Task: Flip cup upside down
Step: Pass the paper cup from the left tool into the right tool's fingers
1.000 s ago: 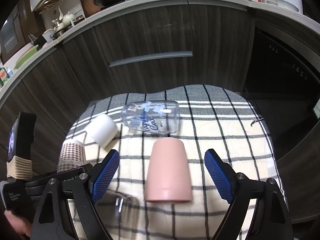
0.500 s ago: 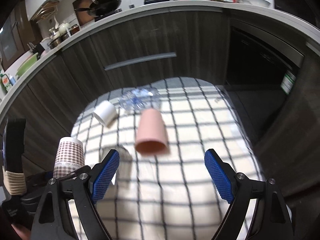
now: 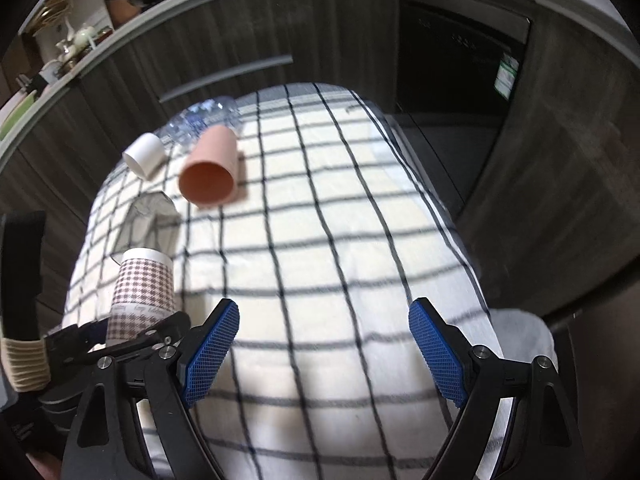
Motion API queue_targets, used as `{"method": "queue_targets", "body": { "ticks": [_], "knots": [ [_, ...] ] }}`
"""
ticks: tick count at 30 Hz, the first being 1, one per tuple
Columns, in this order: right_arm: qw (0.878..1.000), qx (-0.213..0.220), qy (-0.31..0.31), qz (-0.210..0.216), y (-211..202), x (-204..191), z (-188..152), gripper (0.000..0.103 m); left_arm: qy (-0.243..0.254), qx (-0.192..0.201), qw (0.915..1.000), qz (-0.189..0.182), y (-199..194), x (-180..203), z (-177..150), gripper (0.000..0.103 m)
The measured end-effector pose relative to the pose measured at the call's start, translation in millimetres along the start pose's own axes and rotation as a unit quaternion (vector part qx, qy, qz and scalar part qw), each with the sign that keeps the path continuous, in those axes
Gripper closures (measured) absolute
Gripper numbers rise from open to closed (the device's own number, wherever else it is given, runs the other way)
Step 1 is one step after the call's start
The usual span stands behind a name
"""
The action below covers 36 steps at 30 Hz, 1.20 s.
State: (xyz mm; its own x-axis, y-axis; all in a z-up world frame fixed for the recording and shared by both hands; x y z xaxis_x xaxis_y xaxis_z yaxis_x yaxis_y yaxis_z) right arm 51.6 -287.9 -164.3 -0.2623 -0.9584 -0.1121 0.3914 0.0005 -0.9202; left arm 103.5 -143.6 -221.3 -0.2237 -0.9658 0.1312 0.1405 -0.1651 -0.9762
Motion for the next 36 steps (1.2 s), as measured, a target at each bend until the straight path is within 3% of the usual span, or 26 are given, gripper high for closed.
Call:
{"method": "queue_targets", "body": {
  "ticks": [8, 11, 17, 22, 27, 32, 36],
  "knots": [
    [1.000, -0.002, 0.013, 0.002, 1, 9, -1, 0.016, 0.014, -0.015, 0.9996, 0.020, 18, 4, -2, 0.036],
    [1.000, 0.000, 0.014, 0.005, -1, 9, 0, 0.016, 0.012, -0.011, 0.9994, 0.030, 13, 1, 0, 0.023],
    [1.000, 0.011, 0.012, 0.008, -16, 7, 1, 0.016, 0.017, 0.000, 0.9995, 0.025, -7, 0, -6, 0.022],
    [1.000, 0.024, 0.001, 0.014, -36, -5, 5, 0.016, 0.021, 0.029, 0.9990, 0.027, -41, -5, -14, 0.016],
    [0.999, 0.023, -0.019, 0.025, -45, -32, 15, 0.016, 0.014, 0.089, 0.9939, 0.064, -86, -33, -16, 0.014],
    [0.998, -0.012, -0.045, 0.042, -33, -70, 24, 0.016, -0.014, 0.130, 0.9889, 0.070, -109, -69, -14, 0.012],
    [0.993, -0.081, -0.073, 0.051, -8, -103, 27, 0.016, -0.037, 0.146, 0.9867, 0.061, -113, -96, -11, 0.012]
  ]
}}
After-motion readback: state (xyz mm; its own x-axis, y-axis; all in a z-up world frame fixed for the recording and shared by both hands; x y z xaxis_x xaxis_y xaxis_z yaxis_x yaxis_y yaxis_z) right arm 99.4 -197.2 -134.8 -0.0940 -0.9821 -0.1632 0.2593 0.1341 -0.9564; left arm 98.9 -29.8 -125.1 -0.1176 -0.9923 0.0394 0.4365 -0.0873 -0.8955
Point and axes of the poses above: each gripper's, at about its wrist camera, not at the fingertips, and y roughly the way its jaws point, x to its right, z to its top, the point moved 7 cm from there along y, roughly the way its jaws point, and after that the axes turned 8 degrees about -x, right-handed, at the moved point
